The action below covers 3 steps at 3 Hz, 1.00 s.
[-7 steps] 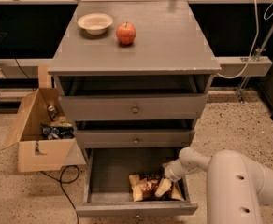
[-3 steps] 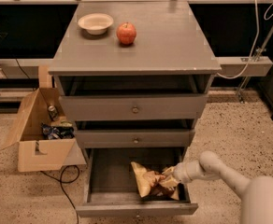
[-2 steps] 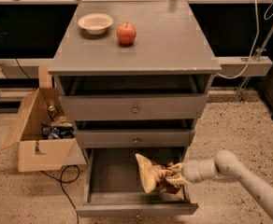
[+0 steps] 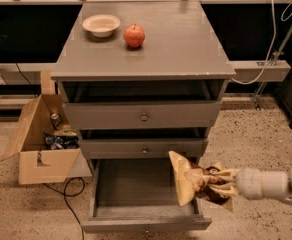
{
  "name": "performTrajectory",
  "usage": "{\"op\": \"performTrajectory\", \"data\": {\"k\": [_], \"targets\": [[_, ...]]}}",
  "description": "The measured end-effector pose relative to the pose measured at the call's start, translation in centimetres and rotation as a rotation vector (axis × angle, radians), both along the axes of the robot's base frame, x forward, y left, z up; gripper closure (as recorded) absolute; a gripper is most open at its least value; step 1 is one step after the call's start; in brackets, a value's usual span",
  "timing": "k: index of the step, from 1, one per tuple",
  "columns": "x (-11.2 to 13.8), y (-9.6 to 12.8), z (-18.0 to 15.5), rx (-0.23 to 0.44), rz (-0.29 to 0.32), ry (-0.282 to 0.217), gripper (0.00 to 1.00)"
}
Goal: Pick brown chip bag from bottom drawer and place on counter
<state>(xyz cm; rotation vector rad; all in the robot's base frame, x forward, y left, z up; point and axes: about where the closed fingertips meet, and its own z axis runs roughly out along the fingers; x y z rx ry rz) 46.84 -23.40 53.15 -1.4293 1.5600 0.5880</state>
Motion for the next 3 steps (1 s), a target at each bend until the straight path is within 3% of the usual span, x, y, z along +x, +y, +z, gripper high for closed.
{"op": "performTrajectory", "data": {"k": [1, 2, 3], "targets": [[-0.8, -2.2, 2.3, -0.023, -0.039, -0.027, 1.0], [-0.8, -2.2, 2.3, -0.023, -0.039, -0.027, 1.0], [0.8, -3.4, 6.7, -0.017, -0.046, -0.142, 1.0]]}}
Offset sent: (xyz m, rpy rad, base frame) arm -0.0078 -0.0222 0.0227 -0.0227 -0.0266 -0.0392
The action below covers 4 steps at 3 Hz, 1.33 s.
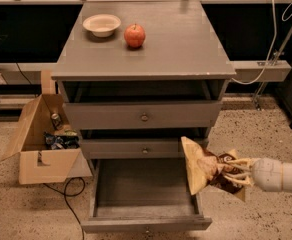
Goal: Pick brown chip bag from bottom drawer and place on counter
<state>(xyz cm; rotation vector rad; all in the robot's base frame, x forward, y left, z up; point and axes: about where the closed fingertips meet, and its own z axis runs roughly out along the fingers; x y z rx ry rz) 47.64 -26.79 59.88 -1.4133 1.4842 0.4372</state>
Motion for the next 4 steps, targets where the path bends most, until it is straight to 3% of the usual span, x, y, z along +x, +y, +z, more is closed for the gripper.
{"op": "performTrajectory", "data": {"k": [1, 2, 4], "targets": [[2.4, -2.1, 8.9, -0.07, -0.012, -0.203, 1.0], [4.5, -4.5, 20.6, -0.195, -0.047, -0.418, 1.0], [5.8, -4.2, 22.8, -0.209, -0.044, -0.489, 1.0]]}}
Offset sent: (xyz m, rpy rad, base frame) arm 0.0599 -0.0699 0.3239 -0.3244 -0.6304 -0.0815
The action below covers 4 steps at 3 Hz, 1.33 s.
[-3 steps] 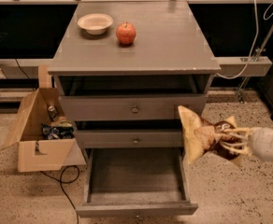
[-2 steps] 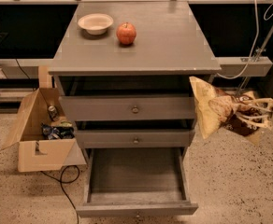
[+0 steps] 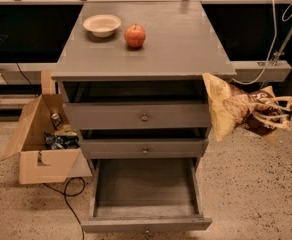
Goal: Pick brown chip bag from bottom drawer and place on counter
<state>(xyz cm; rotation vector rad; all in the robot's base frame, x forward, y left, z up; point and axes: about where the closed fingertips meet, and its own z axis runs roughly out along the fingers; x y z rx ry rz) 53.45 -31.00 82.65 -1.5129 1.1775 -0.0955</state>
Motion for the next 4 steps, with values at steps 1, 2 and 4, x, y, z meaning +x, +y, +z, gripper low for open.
{"op": "performTrajectory", "data": {"k": [1, 2, 4], "targets": [[2.8, 0.8, 5.2, -0.095, 0.045, -0.138, 1.0], [7.0, 1.4, 11.4, -0.17, 0.057, -0.291, 1.0], [15.5, 4.8, 16.3, -0.21, 0.044, -0.398, 1.0]]}}
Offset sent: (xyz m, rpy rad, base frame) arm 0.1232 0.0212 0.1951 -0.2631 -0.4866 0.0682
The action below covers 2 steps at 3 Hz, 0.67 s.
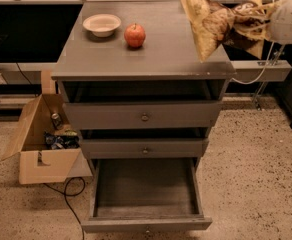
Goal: Pick brown chip bag from bottom drawer and place on counter
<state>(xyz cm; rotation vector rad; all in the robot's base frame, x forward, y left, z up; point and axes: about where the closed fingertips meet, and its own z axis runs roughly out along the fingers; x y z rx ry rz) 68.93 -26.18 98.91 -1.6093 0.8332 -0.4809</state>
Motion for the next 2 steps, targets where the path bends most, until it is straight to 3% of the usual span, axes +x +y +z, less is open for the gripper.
{"op": "performTrajectory", "data": {"k": [2], "targets": [[6.7, 5.2, -2.0, 0.0, -0.012, 0.067, 1.0]]}}
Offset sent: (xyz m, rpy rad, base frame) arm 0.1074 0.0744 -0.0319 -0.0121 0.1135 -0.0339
